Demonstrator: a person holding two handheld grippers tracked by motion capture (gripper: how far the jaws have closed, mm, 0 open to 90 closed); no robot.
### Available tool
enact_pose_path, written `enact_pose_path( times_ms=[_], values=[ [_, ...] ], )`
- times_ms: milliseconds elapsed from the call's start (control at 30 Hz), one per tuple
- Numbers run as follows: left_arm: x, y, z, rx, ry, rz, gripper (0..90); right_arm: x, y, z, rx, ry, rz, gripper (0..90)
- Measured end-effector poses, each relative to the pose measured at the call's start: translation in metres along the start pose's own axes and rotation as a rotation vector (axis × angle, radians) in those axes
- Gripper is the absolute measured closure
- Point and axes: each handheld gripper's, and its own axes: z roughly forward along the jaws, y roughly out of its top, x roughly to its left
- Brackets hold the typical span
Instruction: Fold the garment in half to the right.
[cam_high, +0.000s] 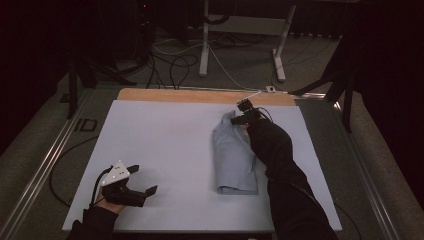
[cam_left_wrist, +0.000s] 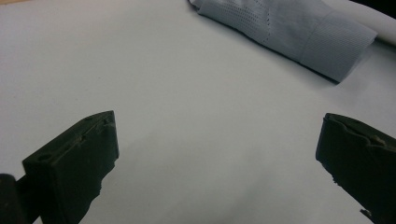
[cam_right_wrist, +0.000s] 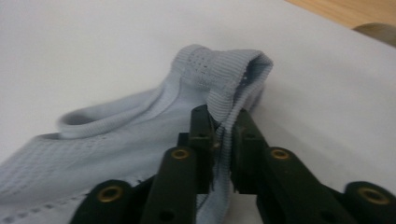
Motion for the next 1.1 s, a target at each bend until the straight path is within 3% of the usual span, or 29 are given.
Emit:
enact_pose_path(
  times_ms=[233,300,567,633,767,833,1100],
  values=[
    [0.000,0.000,0.000,-0.003,-0.002,0.000,0.3,0.000,-0.001,0.006,0.012,-0.055,-0.016,65.9],
    [-0.001,0.000,0.000,-0.003,-0.004,-0.002,0.3,0.000,-0.001,0.008,0.014,-0.071,0.000,56.7],
    [0.000,0.001,-0.001,-0.009,-0.001,-0.002,0.2,0.000,0.001,-0.004,0.011,-0.052,-0.024,29.4],
    [0.000,0.001,-0.001,-0.009,0.000,0.001,0.3,0.001,0.002,-0.010,0.007,-0.011,-0.020,18.5],
    [0.000,0.002,-0.002,-0.013,0.003,0.000,0.3,0.006,0.002,-0.023,-0.024,0.018,-0.023,16.0],
    [0.000,0.002,-0.003,-0.013,0.003,0.002,0.3,0.013,0.001,-0.028,-0.018,0.029,-0.061,13.9],
    [0.000,0.002,-0.004,-0.017,0.004,0.005,0.3,0.038,-0.015,-0.052,-0.045,0.054,-0.115,15.0]
  ],
)
